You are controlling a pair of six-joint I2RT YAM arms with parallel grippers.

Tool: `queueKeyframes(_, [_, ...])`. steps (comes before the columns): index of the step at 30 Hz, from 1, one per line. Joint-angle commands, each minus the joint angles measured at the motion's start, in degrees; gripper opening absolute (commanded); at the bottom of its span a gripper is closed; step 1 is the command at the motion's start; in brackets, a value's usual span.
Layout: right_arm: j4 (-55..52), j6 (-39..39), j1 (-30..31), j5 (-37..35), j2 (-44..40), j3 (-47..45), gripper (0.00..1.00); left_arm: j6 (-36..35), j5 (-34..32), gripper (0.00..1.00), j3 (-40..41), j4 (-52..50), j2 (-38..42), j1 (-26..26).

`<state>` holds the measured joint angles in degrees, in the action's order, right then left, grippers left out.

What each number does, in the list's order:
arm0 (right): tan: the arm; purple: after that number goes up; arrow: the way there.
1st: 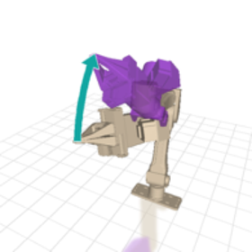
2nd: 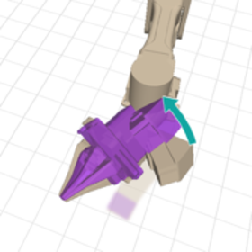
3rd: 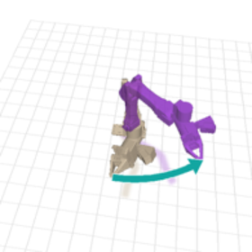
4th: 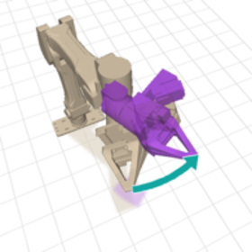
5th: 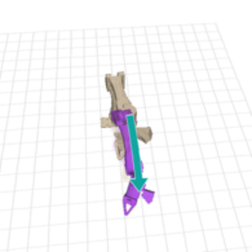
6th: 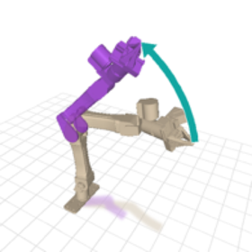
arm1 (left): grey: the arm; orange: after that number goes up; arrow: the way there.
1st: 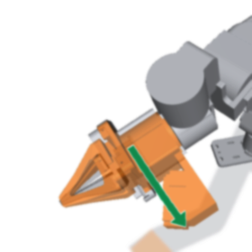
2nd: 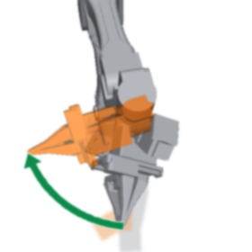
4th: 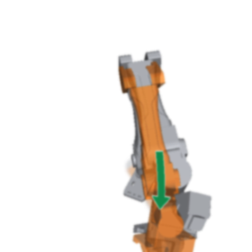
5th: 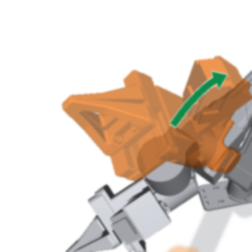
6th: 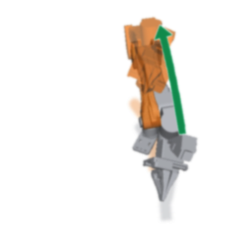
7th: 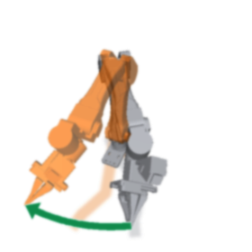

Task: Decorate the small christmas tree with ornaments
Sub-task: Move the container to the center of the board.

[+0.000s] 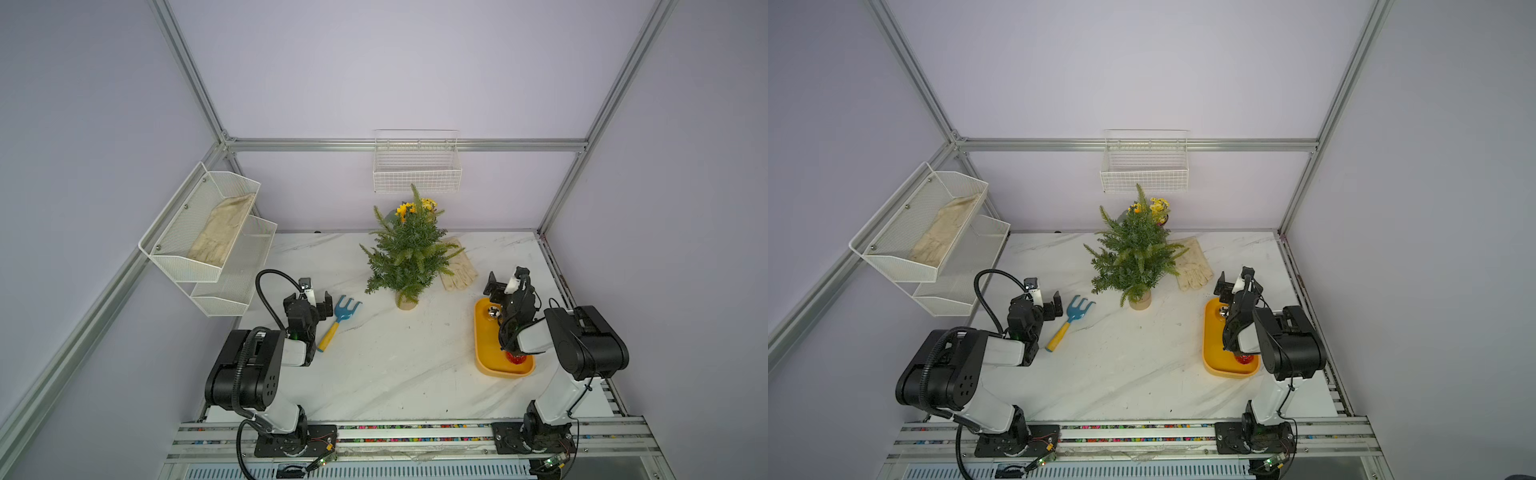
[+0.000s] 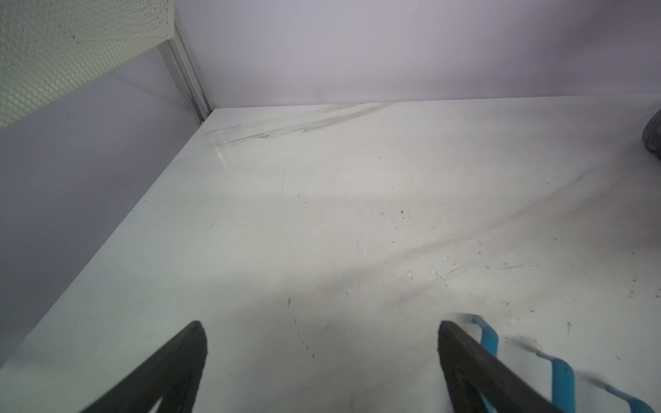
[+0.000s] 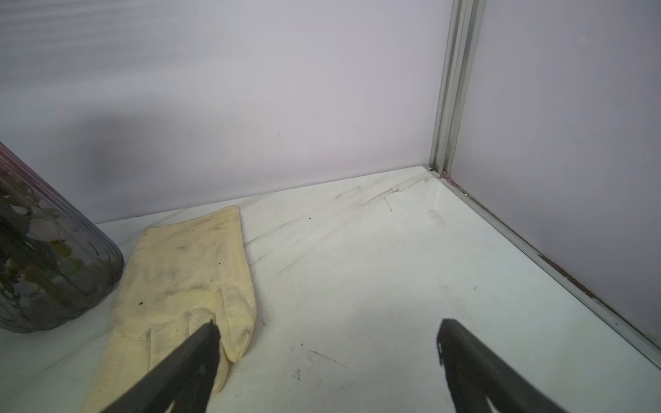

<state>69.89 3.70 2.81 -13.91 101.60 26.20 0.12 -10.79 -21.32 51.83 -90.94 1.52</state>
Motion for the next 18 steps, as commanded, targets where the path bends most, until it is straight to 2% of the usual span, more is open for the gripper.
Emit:
queueKeyframes(1, [2.59, -0.01, 0.18, -0.15, 0.44, -0.14, 0.97, -1.22, 0.13, 1.00, 0.30, 3.45, 0.98, -0.11])
queueKeyframes(18, [2.71, -0.01, 0.17, -0.15, 0.45, -0.18, 0.97, -0.65, 2.05, 1.00, -0.31, 2.13, 1.11, -1.09])
